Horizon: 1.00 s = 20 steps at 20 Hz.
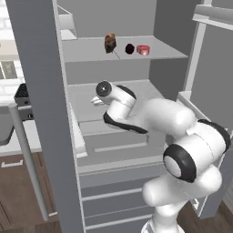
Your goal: Place one eggplant and one steak in each tupperware on the nearby counter, to pack two identical lunches.
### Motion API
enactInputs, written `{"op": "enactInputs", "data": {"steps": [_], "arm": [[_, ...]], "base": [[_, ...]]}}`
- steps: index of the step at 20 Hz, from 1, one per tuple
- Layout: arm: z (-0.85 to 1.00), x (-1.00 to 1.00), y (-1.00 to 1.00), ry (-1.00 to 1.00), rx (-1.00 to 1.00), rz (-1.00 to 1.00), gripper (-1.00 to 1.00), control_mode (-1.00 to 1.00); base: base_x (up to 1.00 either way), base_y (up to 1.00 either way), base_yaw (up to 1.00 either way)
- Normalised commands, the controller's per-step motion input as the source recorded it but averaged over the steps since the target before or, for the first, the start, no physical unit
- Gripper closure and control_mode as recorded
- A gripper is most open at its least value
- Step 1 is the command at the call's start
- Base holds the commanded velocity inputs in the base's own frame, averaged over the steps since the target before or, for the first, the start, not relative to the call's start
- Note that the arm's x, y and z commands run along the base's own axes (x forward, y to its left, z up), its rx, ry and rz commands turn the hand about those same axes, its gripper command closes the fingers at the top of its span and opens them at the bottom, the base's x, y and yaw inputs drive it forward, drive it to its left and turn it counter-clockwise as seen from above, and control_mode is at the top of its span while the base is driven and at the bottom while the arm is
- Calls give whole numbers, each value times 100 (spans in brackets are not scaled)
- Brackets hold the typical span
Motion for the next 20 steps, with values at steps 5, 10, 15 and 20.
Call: {"op": "enactInputs", "data": {"steps": [5, 10, 15, 20], "arm": [[100, -100, -60, 0, 17, -9, 100, -100], [68, -100, -50, 22, 17, -1, 100, -100], [3, -100, -13, 16, 1, -1, 100, -100], [-6, -57, 19, 1, 0, 10, 100, -100]], "base": [[0, 0, 0], [0, 0, 0], [0, 0, 0], [0, 0, 0]]}}
